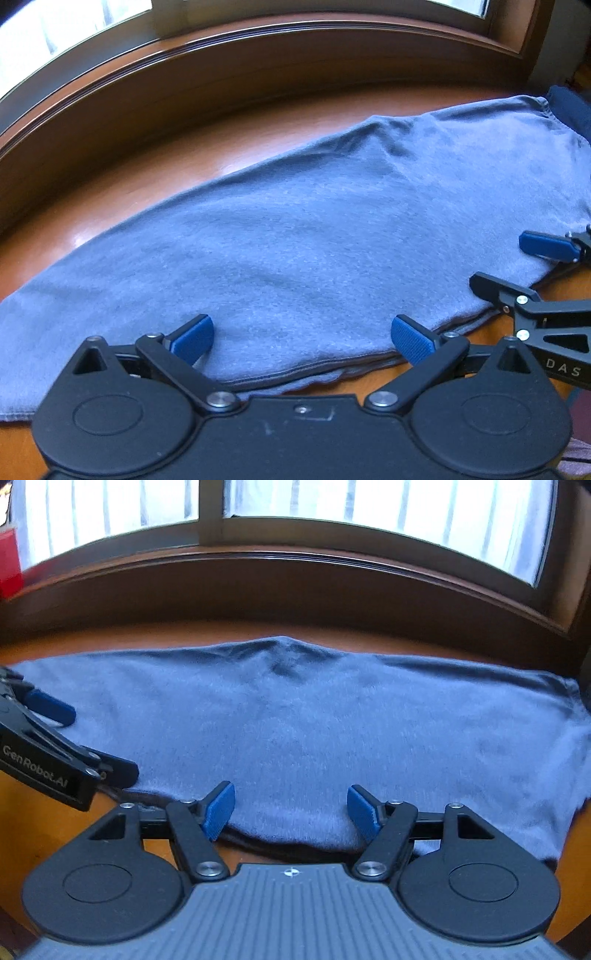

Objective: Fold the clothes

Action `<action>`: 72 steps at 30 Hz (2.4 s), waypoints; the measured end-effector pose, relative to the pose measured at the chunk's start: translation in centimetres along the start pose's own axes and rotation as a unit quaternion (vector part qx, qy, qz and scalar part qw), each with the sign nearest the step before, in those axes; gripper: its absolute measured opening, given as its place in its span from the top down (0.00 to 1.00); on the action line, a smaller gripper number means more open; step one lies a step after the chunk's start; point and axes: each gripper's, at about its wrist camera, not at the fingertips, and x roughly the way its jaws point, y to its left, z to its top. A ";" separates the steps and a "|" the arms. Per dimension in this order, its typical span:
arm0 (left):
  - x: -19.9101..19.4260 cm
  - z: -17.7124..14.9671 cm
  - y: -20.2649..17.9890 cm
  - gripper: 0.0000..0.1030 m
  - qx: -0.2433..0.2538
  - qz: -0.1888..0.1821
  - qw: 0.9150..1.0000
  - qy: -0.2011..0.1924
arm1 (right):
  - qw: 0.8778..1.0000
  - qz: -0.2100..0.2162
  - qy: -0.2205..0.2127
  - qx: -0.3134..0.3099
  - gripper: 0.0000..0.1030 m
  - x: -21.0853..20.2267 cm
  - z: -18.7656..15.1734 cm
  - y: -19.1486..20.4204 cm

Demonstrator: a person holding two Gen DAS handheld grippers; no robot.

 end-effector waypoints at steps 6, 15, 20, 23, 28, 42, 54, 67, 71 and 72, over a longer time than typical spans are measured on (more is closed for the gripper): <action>-1.6 -0.2 2.9 0.00 -0.022 0.073 0.997 -0.006 | 1.000 -0.004 -0.029 0.006 0.27 -0.2 -0.6 -0.2; -2.4 -2.5 12.7 0.00 -0.057 0.091 0.994 0.004 | 0.996 -0.002 -0.048 0.070 0.29 -1.6 1.7 2.7; -2.2 -3.6 16.8 0.00 -0.003 0.048 0.999 0.007 | 0.996 -0.015 -0.060 0.069 0.29 -1.1 3.1 10.5; -2.2 -4.3 19.3 0.00 0.015 0.006 1.000 0.009 | 0.997 -0.026 -0.039 0.057 0.29 0.1 2.6 14.9; -2.7 -4.8 22.4 0.00 0.035 0.004 0.999 0.020 | 0.995 -0.077 -0.016 0.063 0.29 0.1 2.0 17.8; -4.6 -7.5 27.7 0.00 0.019 0.067 0.996 0.056 | 0.996 0.011 -0.048 0.070 0.29 0.0 4.0 25.6; -5.8 -8.9 34.1 0.00 0.066 0.030 0.997 0.036 | 0.997 0.005 -0.038 0.062 0.26 0.3 4.1 34.2; -6.6 -8.3 41.8 0.02 0.215 -0.065 0.974 -0.031 | 0.967 -0.166 -0.067 0.183 0.29 1.0 4.5 48.3; -5.7 -8.2 42.3 0.02 0.212 -0.079 0.973 -0.043 | 0.949 -0.208 -0.067 0.226 0.30 1.1 4.7 49.3; -5.6 -8.1 42.5 0.02 0.205 -0.083 0.974 -0.044 | 0.945 -0.218 -0.068 0.234 0.30 1.1 4.7 49.6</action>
